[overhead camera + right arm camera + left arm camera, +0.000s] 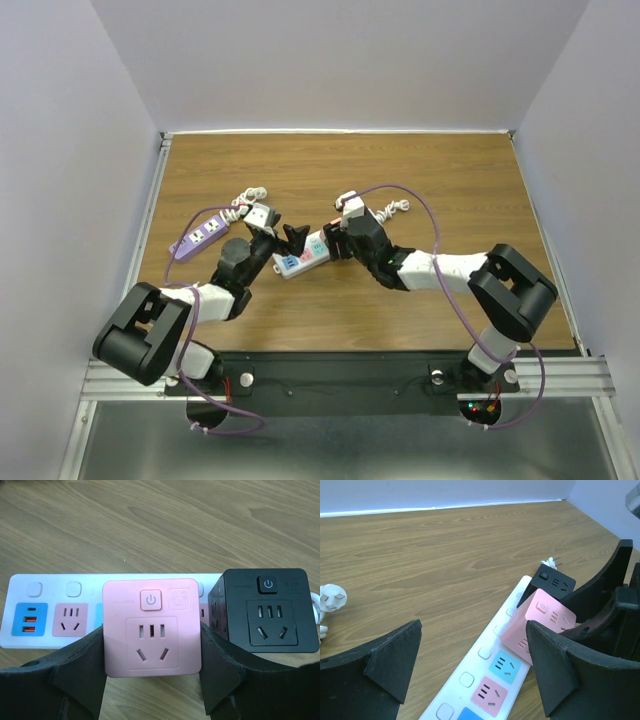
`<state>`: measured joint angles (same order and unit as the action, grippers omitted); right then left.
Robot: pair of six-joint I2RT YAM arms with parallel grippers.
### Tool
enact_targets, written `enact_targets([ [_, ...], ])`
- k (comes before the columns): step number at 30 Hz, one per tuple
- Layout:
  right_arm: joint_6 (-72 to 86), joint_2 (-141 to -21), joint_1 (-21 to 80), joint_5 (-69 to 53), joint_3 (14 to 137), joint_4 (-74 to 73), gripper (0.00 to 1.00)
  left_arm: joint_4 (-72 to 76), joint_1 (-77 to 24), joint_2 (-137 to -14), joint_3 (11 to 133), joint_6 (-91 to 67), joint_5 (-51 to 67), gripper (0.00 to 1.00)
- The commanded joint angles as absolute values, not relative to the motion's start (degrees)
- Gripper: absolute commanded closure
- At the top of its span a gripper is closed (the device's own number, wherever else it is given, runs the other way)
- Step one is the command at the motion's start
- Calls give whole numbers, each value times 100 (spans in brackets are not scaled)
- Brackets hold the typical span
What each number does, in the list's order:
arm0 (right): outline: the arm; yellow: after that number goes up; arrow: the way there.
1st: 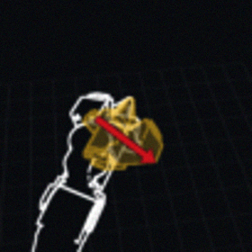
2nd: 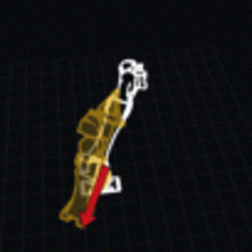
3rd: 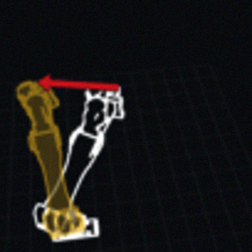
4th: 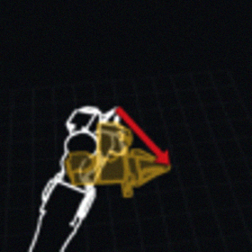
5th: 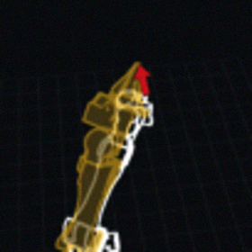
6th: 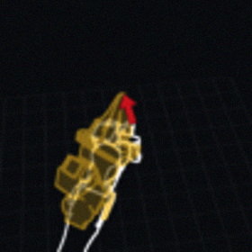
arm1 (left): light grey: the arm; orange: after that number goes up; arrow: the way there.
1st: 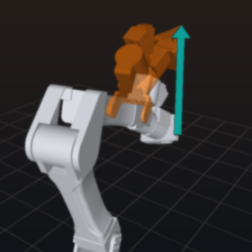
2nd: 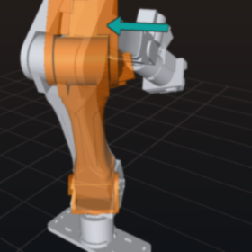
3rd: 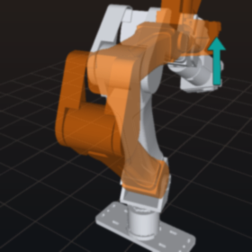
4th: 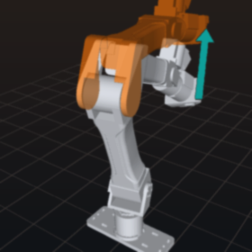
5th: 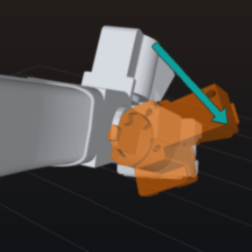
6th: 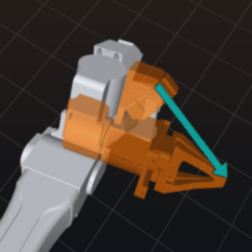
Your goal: Insert the plug
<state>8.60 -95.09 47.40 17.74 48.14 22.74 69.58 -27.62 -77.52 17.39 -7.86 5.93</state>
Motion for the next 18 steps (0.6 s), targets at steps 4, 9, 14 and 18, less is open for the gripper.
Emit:
enact_targets([
  [4, 879, -9738, 4781, 2135, 5282, 2057, 99, 7330, -2698, -7629, 1679, -835, 721, 4],
  [9, 791, -10001, 4781, 2162, 5615, 1820, 99, 7339, -2672, -7568, 1652, -870, 756, 4],
  [14, 686, -10213, 4746, 2171, 5836, 1705, 99, 7392, -2646, -7541, 1608, -888, 782, 4],
  [18, 668, -10379, 4632, 1978, 5976, 1679, 99, 7374, -2628, -7558, 1608, -896, 800, 4],
])
